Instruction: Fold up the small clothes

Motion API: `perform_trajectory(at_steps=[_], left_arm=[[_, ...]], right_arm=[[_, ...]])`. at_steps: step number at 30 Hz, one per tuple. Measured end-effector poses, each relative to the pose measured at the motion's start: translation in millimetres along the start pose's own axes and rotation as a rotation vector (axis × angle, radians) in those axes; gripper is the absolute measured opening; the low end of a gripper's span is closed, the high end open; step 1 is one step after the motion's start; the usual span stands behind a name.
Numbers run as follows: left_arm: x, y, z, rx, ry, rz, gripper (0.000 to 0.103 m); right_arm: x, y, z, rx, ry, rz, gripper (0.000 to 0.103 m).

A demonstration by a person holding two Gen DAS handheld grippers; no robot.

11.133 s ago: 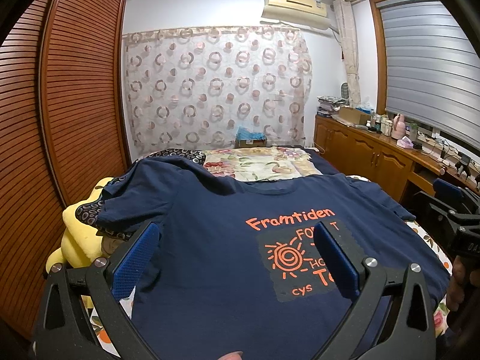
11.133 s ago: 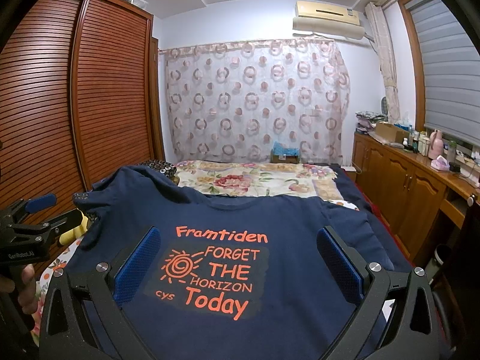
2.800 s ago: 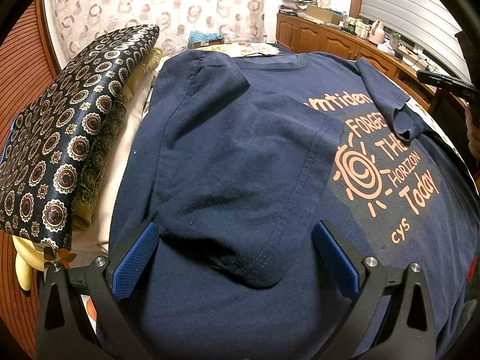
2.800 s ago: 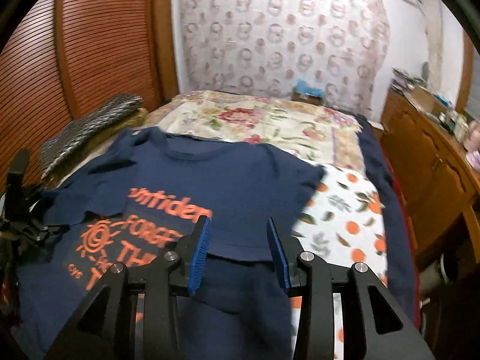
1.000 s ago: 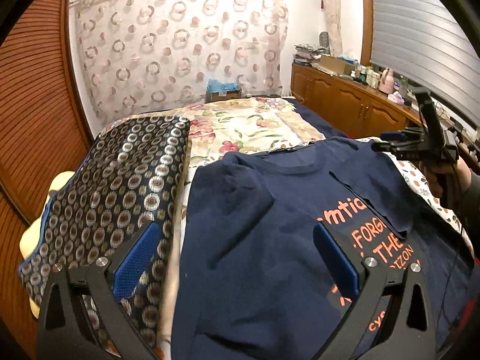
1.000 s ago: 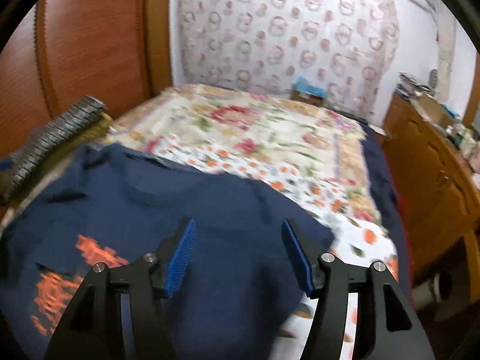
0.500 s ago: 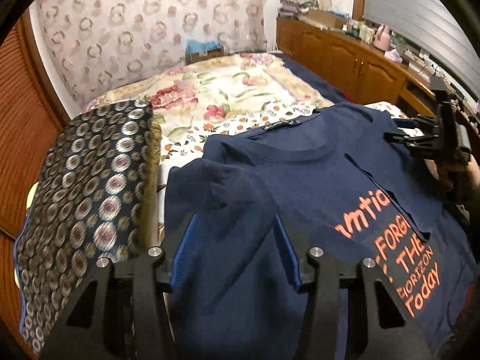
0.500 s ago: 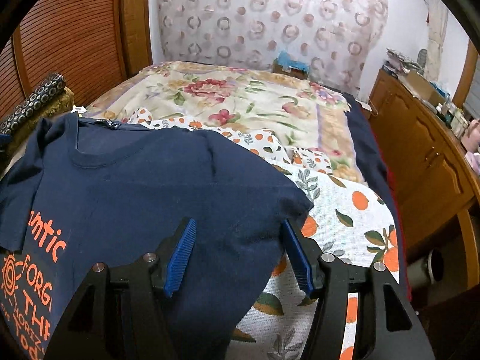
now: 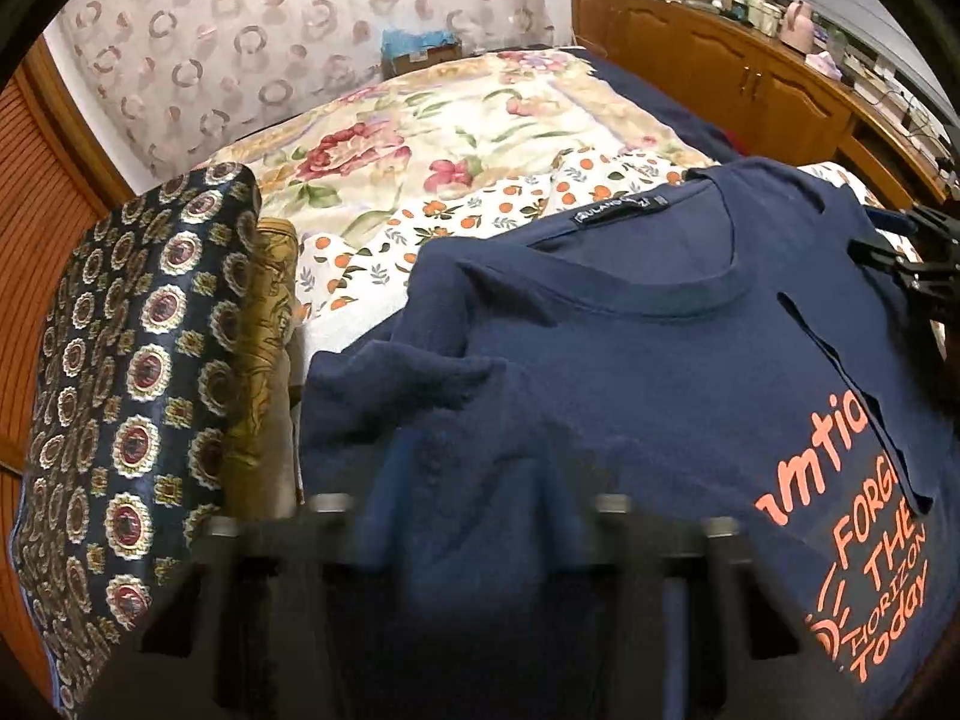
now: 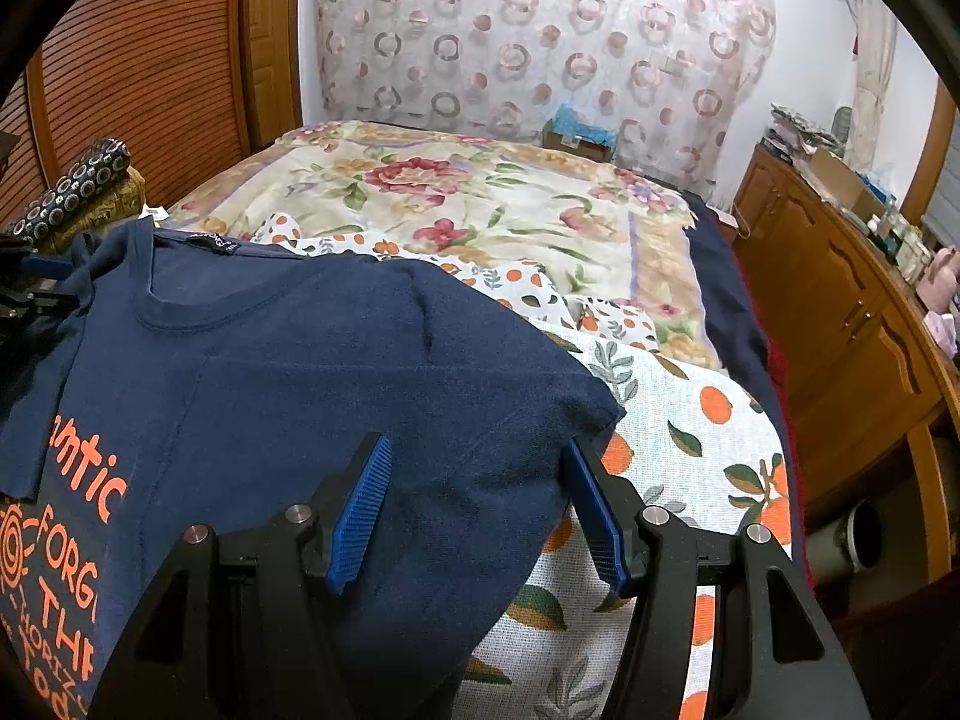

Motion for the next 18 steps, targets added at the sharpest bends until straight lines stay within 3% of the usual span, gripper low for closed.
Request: perform_trajectory(at_steps=[2,8,13,18], left_arm=[[2,1,7,-0.015,0.009,0.005,0.007],[48,-7,82,-0.229,-0.058,0.110,0.004],[78,-6,103,-0.275,-0.057,0.157,0.004],[78,3,108,-0.296,-0.033,0.156,0.004]], right_arm=[[0,0,0,0.000,0.001,0.001,0.062],[1,1,2,0.000,0.005,0.004,0.062],[2,1,1,0.000,0.004,0.003,0.062],[-1,1,5,-0.008,-0.004,-0.009,0.062]])
Point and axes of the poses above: each gripper's, at about its wrist camera, not at the fingertips, and z roughly against the way its jaws point, x to its left, y to its underside, the point moved 9 cm from there along -z, roughly the way its jaws point, and after that the axes turned 9 degrees about x, right-handed, at the moved point
